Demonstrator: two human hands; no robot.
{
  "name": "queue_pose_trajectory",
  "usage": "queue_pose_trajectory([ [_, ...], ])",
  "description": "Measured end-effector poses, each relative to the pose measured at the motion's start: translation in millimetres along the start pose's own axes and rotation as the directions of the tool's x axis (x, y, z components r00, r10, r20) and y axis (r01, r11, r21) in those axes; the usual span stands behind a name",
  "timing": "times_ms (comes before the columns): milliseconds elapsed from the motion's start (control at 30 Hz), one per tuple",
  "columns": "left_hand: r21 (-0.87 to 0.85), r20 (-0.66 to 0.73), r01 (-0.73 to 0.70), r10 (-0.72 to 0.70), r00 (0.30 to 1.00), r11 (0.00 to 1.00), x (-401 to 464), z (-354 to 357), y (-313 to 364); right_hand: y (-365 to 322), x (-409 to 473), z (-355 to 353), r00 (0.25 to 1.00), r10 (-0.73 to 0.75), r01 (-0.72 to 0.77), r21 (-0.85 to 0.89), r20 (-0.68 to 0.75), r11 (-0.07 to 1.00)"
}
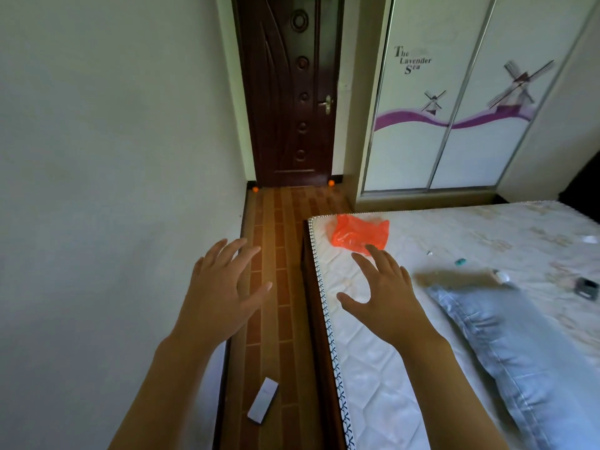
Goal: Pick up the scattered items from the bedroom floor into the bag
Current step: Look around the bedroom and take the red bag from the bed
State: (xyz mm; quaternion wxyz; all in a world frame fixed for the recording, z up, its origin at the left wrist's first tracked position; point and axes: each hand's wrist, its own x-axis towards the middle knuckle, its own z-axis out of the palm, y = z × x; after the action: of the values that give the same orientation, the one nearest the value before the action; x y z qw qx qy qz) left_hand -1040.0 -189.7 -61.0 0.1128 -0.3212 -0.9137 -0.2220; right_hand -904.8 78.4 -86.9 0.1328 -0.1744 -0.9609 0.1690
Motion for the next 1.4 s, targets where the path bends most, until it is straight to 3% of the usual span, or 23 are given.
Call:
queue_pose_trajectory([
  [433,-0.068,-0.019,-0.046,0.045,0.999,0.997,188.3,20.0,-98.0,-29.7,187.3,35.5,0.998,0.03,-0.033,-0.044,-0.055,0.999],
  [667,-0.067,0.018,-0.046,0.047,0.999,0.997,255.7,40.7,-140.2,-44.0,261.4,51.8,0.998,0.05,-0.05,0.008,-0.035,0.999],
  [1000,-0.049,-0.052,-0.014,0.011,0.999,0.999,364.1,72.5,-206.4,-54.2,406.4,74.2,0.999,0.028,-0.028,-0.005,0.015,1.0],
  [1400,-0.036,-0.035,0.018,-0.019,0.999,0.999,578.8,136.4,-239.4,18.4,642.9,113.1,0.999,-0.029,0.025,0.078,0.043,0.997],
])
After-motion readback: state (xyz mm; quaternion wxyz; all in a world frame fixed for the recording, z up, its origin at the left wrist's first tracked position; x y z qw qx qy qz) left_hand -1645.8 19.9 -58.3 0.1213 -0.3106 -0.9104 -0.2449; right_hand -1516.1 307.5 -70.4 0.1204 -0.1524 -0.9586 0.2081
